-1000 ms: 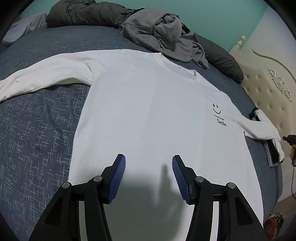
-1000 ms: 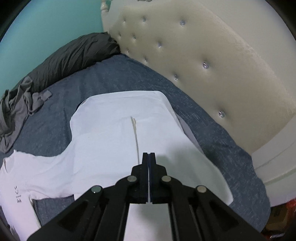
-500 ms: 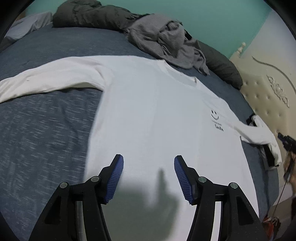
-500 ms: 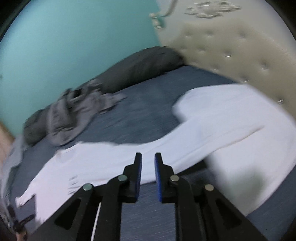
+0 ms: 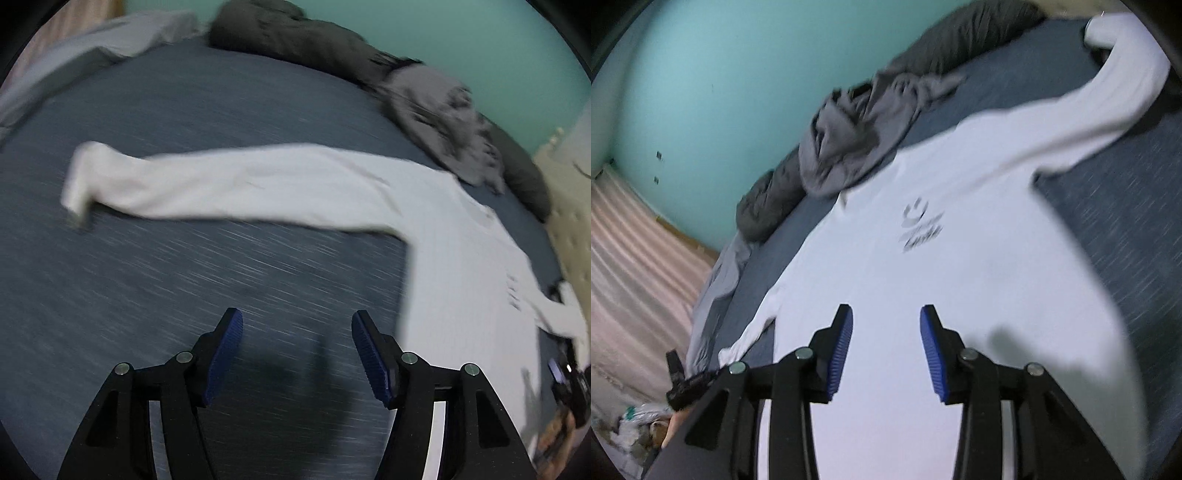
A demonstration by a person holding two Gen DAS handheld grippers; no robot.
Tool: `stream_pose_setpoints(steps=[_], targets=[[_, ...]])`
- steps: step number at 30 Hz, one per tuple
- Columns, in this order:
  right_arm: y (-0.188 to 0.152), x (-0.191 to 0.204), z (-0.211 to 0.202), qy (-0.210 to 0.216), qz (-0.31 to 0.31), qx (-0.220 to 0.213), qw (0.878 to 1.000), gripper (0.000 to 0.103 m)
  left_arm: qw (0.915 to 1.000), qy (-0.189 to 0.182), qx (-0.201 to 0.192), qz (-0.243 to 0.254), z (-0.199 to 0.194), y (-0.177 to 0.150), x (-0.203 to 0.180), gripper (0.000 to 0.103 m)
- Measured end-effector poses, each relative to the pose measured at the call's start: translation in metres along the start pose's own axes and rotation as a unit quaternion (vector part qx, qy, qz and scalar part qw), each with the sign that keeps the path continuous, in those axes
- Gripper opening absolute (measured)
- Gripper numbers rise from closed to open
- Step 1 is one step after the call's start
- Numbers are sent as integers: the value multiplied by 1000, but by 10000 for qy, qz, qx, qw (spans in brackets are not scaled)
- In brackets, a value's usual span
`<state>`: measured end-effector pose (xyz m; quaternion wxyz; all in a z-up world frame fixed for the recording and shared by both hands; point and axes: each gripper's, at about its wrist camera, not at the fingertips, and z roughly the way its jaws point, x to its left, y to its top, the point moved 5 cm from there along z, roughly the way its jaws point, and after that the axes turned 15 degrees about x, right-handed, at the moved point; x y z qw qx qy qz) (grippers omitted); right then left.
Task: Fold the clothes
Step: 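Move the left gripper to the other sleeve cuff and grasp it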
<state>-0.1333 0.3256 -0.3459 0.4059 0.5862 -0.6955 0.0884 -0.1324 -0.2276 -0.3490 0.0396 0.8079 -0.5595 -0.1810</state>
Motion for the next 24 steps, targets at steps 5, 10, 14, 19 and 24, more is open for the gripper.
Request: stream_pose_setpoints(steps=[5, 10, 14, 19, 24], targets=[[-8, 17, 15, 43, -116, -29, 9999, 38, 9980, 329, -147, -527, -11, 22, 68, 66], [-12, 24, 31, 83, -121, 102, 9998, 38, 9934, 736, -262, -837, -13, 38, 119, 66], [-12, 29, 33, 114, -221, 50, 9997, 38, 9918, 906, -237, -870, -4, 50, 137, 65], [-6, 32, 34, 108, -273, -92, 9995, 38, 9920, 964, -118, -806, 10, 61, 144, 35], [-6, 39, 44, 203, -303, -2, 9993, 38, 9917, 1014, -27, -791, 7, 69, 152, 3]])
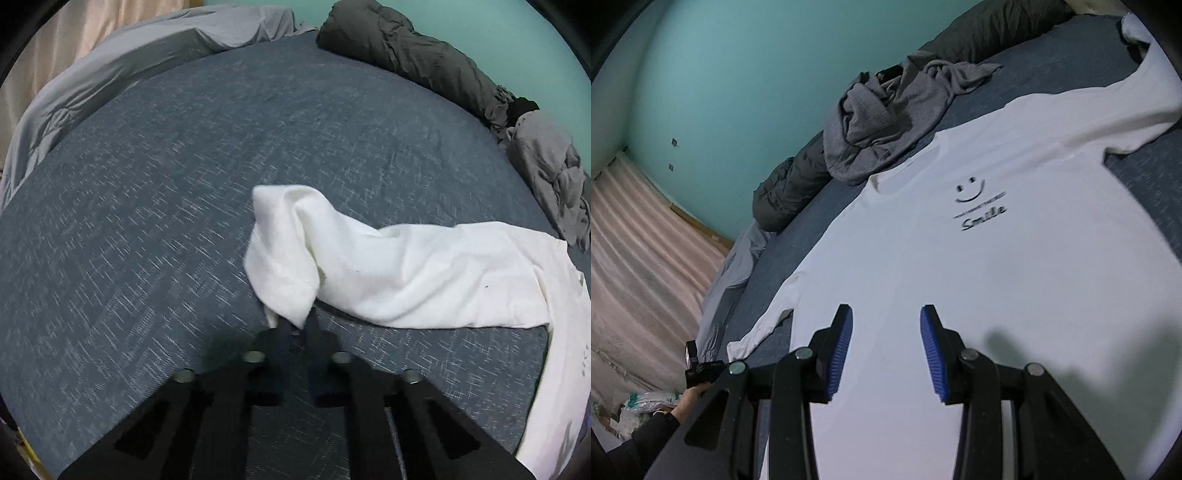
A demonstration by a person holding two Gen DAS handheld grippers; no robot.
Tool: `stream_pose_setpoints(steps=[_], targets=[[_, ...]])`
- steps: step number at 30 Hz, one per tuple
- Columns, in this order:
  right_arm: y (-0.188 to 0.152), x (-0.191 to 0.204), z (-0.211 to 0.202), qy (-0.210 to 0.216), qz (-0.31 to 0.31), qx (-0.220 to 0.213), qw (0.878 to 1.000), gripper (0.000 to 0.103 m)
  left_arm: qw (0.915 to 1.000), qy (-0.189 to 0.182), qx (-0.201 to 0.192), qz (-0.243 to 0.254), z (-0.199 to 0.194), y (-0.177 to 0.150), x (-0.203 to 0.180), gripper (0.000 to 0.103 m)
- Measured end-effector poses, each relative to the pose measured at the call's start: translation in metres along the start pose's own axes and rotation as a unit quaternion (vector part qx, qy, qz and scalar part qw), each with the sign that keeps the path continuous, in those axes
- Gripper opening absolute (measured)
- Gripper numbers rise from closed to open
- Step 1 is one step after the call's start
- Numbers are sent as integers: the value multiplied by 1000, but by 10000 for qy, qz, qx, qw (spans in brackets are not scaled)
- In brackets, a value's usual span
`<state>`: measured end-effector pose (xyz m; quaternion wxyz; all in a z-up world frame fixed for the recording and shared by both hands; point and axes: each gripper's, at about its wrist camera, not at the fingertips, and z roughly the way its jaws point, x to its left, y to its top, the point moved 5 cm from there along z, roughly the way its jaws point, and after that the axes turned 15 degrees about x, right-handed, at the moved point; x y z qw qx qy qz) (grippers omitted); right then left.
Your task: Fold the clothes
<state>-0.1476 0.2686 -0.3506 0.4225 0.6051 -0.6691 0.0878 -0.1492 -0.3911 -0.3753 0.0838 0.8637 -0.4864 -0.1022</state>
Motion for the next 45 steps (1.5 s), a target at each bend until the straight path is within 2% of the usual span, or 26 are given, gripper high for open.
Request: stream_pose_setpoints(steps=[3, 7, 13, 16, 19, 25, 26, 27, 29, 31, 33, 38, 41, 43, 44, 45], targets=[[-1, 8, 6, -10, -161, 68, 9998, 38, 10000, -46, 10, 50, -15, 4, 6, 2], [-2, 10, 9, 121, -84, 98, 9998, 38, 9999, -120, -16, -120, -44, 13, 25, 2], [-2, 8, 6, 232, 32, 54, 9997, 38, 9993, -229, 256, -158, -70, 17, 46, 2], [-3, 8, 7, 215, 11, 59, 9998, 38, 9964, -455, 590, -416, -56, 7, 59, 2], [-4, 10, 9, 251, -16, 101, 9996, 38, 9894, -560, 1192, -606, -23, -9, 68, 5], [-4, 9, 11, 227, -13, 119, 9997, 38, 9913, -417, 1146, -505, -10, -25, 70, 7], [-4, 8, 11, 221, -6, 124, 9997, 38, 9918, -470, 1064, -524, -12, -25, 70, 14], [-4, 8, 12, 218, 0, 132, 9997, 38, 9924, -543, 953, -552, -16, -24, 70, 26], [-4, 8, 12, 209, 5, 136, 9997, 38, 9941, -577, 705, -583, -23, -19, 71, 39], [-4, 8, 13, 190, -1, 142, 9997, 38, 9953, -526, 484, -660, -29, -12, 75, 39], [-5, 8, 14, 171, -8, 149, 9997, 38, 9941, -582, 432, -806, -28, -4, 79, 39], [-5, 8, 16, 124, -20, 166, 9998, 38, 9934, -505, 431, -931, -12, 8, 79, 39], [-5, 6, 18, 77, -7, 185, 9998, 38, 9941, -512, 538, -788, 1, 7, 70, 39], [-4, 5, 19, 66, 5, 185, 9998, 38, 9946, -573, 633, -592, 7, 3, 60, 26], [-4, 4, 19, 65, 13, 185, 9998, 38, 9948, -576, 674, -501, 9, 0, 56, 16], [-4, 4, 19, 68, 19, 187, 9998, 38, 9950, -551, 722, -407, 12, -3, 52, 13]])
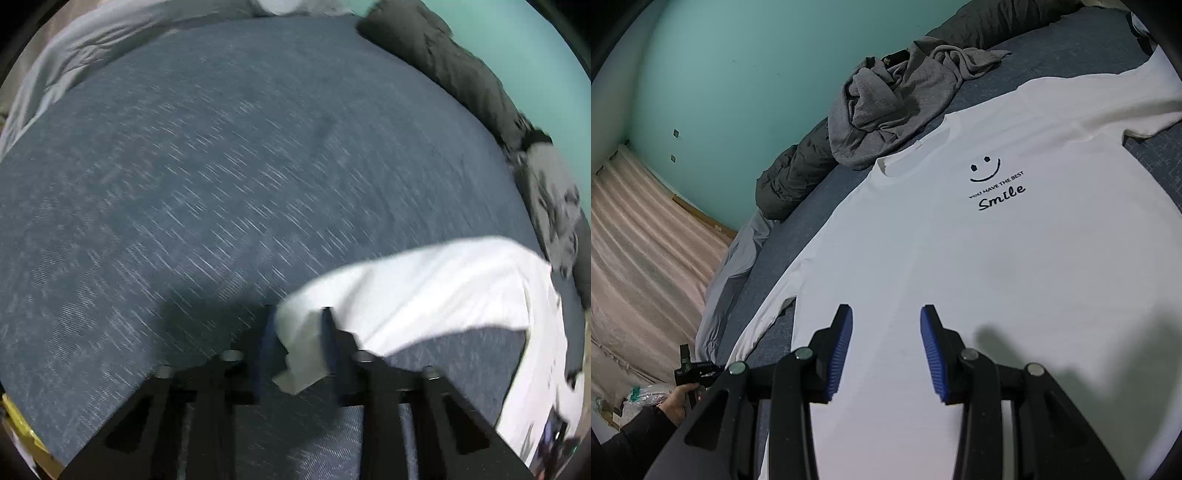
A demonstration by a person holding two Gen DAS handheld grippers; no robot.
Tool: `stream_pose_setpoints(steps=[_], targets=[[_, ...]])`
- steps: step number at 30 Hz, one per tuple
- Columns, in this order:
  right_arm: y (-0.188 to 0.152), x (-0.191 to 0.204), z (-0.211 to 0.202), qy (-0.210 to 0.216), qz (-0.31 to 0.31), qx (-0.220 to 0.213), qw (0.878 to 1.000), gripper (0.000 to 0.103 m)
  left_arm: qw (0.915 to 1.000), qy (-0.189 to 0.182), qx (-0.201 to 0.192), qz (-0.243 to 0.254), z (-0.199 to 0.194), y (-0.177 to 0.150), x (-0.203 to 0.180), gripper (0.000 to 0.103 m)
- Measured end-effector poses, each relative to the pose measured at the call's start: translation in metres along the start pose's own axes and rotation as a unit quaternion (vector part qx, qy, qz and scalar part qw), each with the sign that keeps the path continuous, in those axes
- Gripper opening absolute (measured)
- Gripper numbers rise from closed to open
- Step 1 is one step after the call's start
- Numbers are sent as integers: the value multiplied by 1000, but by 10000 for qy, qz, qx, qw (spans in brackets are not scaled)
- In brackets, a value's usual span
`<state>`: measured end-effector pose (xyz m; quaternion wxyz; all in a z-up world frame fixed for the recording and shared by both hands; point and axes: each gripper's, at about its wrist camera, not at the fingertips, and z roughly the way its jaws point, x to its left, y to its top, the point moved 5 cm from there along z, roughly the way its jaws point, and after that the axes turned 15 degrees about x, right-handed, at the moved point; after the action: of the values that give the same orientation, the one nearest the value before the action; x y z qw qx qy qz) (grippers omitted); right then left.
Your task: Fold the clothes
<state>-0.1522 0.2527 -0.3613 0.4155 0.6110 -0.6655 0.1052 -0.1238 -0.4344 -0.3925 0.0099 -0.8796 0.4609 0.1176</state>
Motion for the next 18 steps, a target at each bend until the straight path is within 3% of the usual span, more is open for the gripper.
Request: stream_pose_setpoints(steps=[7, 10, 12, 15, 18], targets=[[0, 0, -2, 30, 10, -12, 10000, 38, 9995, 91, 127, 282, 12, -13, -14, 12], [0, -1, -3, 24, 29, -37, 10000, 38, 9998, 58, -183, -3, 0, -5, -4, 13], [1, -2, -4, 12, 39, -54, 10000, 38, 9991, 81, -378, -182, -7, 1, 4, 19], [2, -2, -2, -3, 33, -45, 10000, 38, 9991, -16, -343, -265, -1, 7, 8, 26], [1, 0, 0, -23, -4, -22, 10000, 38, 9994, -134, -237, -230, 11, 7, 6, 26]])
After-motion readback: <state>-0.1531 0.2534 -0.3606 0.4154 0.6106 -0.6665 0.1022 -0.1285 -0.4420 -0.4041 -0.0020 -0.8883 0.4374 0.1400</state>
